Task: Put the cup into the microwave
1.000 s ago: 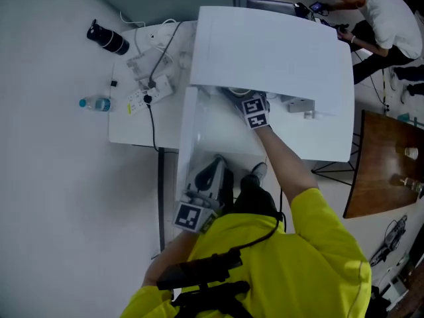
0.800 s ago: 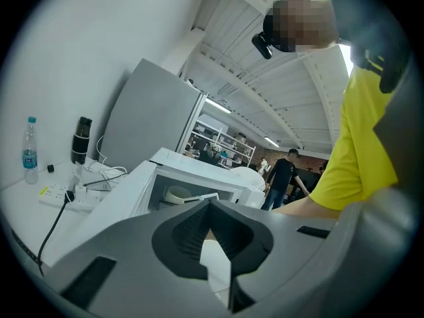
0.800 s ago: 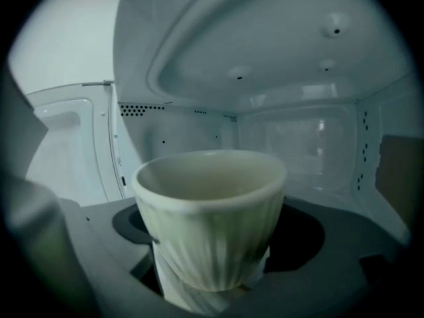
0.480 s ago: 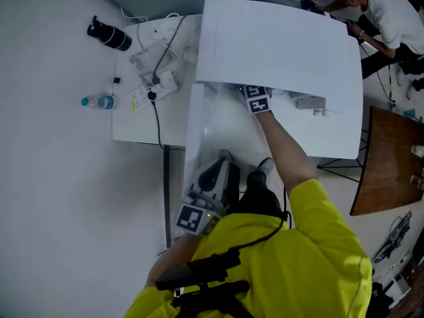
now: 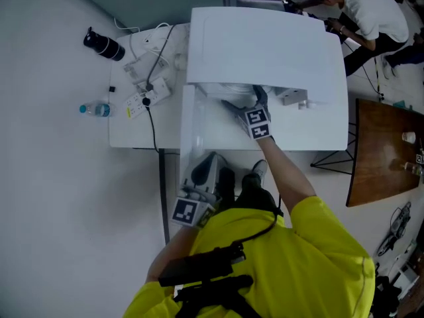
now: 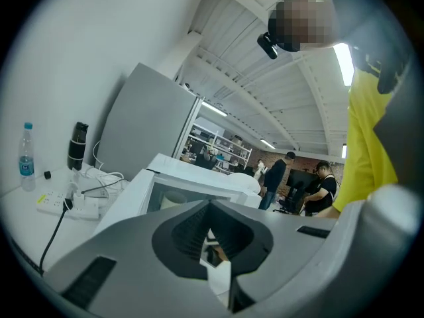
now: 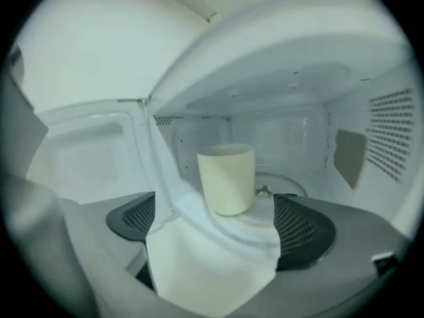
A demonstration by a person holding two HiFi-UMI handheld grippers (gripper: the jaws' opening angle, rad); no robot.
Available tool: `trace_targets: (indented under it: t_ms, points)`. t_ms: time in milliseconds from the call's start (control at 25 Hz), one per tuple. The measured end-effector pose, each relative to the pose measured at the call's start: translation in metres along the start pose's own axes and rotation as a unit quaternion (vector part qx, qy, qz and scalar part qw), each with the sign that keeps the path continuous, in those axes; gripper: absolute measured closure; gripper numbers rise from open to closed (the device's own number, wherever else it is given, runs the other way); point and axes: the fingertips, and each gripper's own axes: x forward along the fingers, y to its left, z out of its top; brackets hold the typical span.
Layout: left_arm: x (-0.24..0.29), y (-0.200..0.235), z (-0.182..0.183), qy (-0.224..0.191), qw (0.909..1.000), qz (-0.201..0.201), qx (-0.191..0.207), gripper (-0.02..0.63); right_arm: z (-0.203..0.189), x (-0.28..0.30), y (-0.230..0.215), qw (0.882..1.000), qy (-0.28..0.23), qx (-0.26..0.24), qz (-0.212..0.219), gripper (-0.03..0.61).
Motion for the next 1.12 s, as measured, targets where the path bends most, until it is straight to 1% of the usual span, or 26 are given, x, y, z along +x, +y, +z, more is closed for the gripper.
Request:
trace_targets:
  t_ms: [40,120,200,240,320,360,400,480,520,560,600,640,680,720,760,920,1120]
  points:
    - [0.0,0.001,0.005,-0.007,1.0,-0.001,0.004,0.621,-0.004,-0.024,0.005,1.0,0.001,0.015,0.003,0.012]
    - [0.0,0.002,0.013,-0.016,0.9998,-0.004,0.012,0.621,-0.001,-0.075,0.021,0.999,-0.01,0.041,0.017,0.012]
    - [-0.004,-0.002,0.018,-0.015,0.9998,-0.008,0.012,0.621,0.013,-0.129,0.04,0.997,-0.03,0.068,0.029,0.017]
    - [-0.005,-0.005,0.022,-0.017,0.9998,-0.011,0.01,0.621,0.024,-0.155,0.047,0.995,-0.043,0.079,0.031,0.043]
    - [-0.006,-0.011,0.029,-0.022,0.9996,-0.017,0.009,0.621,0.053,-0.204,0.057,0.993,-0.072,0.093,0.031,0.125]
    - [-0.005,-0.014,0.034,-0.027,0.9994,-0.02,0.01,0.621,0.069,-0.225,0.06,0.991,-0.087,0.095,0.029,0.177]
    - [-0.005,-0.017,0.04,-0.033,0.9991,-0.022,0.013,0.621,0.085,-0.243,0.062,0.99,-0.101,0.091,0.027,0.285]
    - [-0.004,-0.024,0.053,-0.046,0.9983,-0.025,0.024,0.621,0.114,-0.275,0.066,0.989,-0.126,0.071,0.015,0.319]
    - [-0.005,-0.028,0.06,-0.051,0.9979,-0.027,0.03,0.621,0.126,-0.289,0.065,0.989,-0.135,0.065,0.002,0.382]
    - [-0.004,-0.032,0.066,-0.053,0.9975,-0.031,0.035,0.621,0.136,-0.301,0.063,0.988,-0.141,0.065,-0.012,0.413]
    - [-0.003,-0.038,0.072,-0.054,0.9971,-0.037,0.038,0.621,0.146,-0.31,0.06,0.986,-0.147,0.07,-0.026,0.414]
    - [-0.001,-0.044,0.077,-0.053,0.9967,-0.045,0.041,0.621,0.153,-0.318,0.057,0.984,-0.153,0.077,-0.039,0.456]
    - [0.0,-0.05,0.081,-0.052,0.9962,-0.053,0.045,0.621,0.159,-0.325,0.054,0.983,-0.159,0.081,-0.049,0.527]
    - [-0.001,-0.057,0.084,-0.05,0.9956,-0.06,0.05,0.621,0.164,-0.333,0.053,0.982,-0.164,0.08,-0.058,0.537]
    - [-0.002,-0.064,0.087,-0.051,0.995,-0.066,0.055,0.621,0.167,-0.341,0.052,0.98,-0.169,0.075,-0.067,0.568]
    - [-0.008,-0.079,0.096,-0.06,0.9931,-0.08,0.062,0.621,0.171,-0.365,0.048,0.977,-0.182,0.07,-0.087,0.574]
    - [-0.012,-0.076,0.1,-0.063,0.9931,-0.075,0.065,0.621,0.165,-0.369,0.039,0.978,-0.174,0.063,-0.094,0.575]
